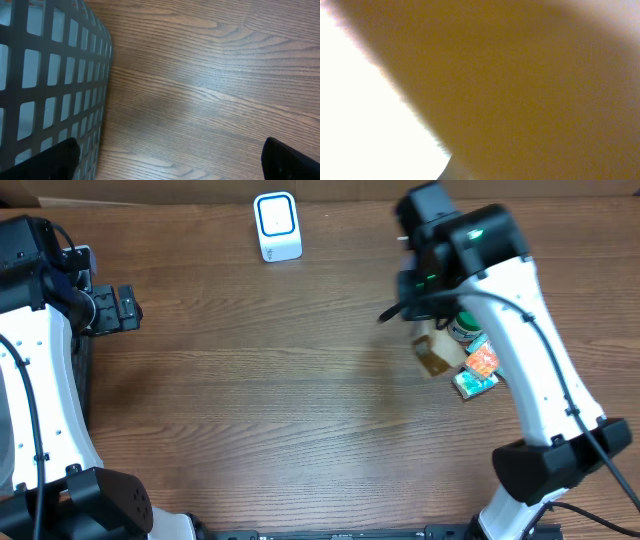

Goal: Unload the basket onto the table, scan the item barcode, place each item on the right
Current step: 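Carry the pouch right and release it beside the tissue packs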

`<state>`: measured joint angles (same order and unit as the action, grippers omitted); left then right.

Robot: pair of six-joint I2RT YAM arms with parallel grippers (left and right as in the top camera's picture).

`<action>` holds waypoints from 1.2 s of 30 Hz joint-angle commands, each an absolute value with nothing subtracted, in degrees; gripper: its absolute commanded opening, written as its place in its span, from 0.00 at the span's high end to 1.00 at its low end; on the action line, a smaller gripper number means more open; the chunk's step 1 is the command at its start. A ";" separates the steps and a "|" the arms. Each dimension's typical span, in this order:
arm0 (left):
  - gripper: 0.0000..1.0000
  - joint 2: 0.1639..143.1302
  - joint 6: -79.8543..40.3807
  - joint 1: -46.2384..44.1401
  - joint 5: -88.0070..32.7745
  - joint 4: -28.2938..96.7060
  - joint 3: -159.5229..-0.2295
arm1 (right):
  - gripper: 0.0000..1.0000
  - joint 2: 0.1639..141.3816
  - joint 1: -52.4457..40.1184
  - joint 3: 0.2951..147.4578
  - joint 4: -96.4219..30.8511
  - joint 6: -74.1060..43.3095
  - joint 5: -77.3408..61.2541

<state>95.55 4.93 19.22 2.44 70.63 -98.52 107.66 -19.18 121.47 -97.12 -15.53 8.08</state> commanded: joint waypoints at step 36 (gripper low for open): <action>0.00 95.24 6.22 19.09 2.98 70.43 -99.13 | 0.74 107.48 5.87 89.89 -79.42 -23.77 17.89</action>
<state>95.53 4.93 19.22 2.44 70.63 -98.52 107.74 5.96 90.17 -80.68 -23.73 21.12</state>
